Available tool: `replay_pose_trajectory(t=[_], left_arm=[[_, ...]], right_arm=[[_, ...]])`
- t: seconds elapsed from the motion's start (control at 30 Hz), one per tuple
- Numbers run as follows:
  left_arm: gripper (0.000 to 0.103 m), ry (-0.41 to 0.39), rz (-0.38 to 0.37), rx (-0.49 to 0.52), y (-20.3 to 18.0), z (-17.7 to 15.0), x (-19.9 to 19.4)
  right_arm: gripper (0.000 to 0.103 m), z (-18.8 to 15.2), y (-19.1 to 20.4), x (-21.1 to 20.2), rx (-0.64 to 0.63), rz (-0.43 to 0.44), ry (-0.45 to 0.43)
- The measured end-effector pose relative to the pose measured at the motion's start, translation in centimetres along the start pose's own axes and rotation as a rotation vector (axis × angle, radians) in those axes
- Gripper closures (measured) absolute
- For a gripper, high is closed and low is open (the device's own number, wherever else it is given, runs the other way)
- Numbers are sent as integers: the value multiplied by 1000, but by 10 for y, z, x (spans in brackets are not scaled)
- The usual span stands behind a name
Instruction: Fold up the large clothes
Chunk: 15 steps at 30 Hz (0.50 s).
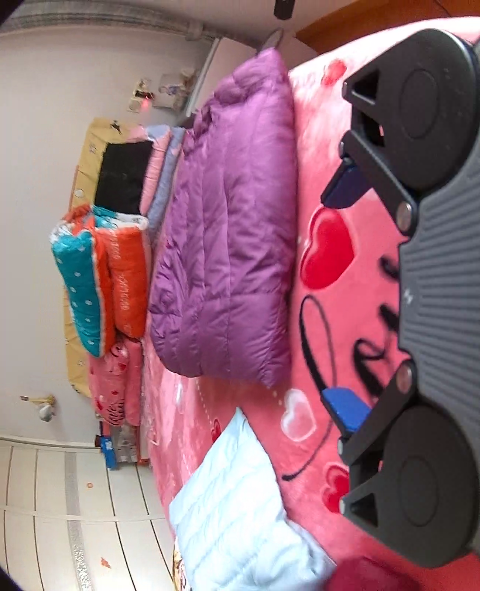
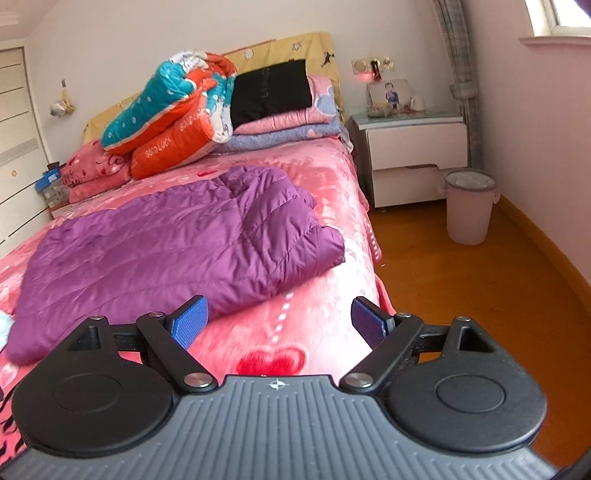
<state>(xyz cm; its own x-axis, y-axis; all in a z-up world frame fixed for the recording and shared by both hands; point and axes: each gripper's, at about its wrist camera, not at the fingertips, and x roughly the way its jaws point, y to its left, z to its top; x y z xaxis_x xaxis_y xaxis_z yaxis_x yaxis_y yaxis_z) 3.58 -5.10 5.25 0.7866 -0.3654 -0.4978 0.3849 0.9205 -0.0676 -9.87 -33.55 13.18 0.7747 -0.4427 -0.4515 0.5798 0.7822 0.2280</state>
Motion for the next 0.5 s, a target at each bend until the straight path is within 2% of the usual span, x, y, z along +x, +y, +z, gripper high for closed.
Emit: replay_pose_trajectory(t=[0.17, 0.3, 0.5], left_arm=[[1, 7, 13, -29, -8, -8, -62], [1, -8, 8, -42, -11, -1, -118], [1, -43, 26, -29, -16, 12, -184]], right_arm=[[0, -5, 5, -60, -33, -5, -35], [0, 5, 4, -120, -28, -12, -31], [0, -4, 5, -197, -55, 9, -77]])
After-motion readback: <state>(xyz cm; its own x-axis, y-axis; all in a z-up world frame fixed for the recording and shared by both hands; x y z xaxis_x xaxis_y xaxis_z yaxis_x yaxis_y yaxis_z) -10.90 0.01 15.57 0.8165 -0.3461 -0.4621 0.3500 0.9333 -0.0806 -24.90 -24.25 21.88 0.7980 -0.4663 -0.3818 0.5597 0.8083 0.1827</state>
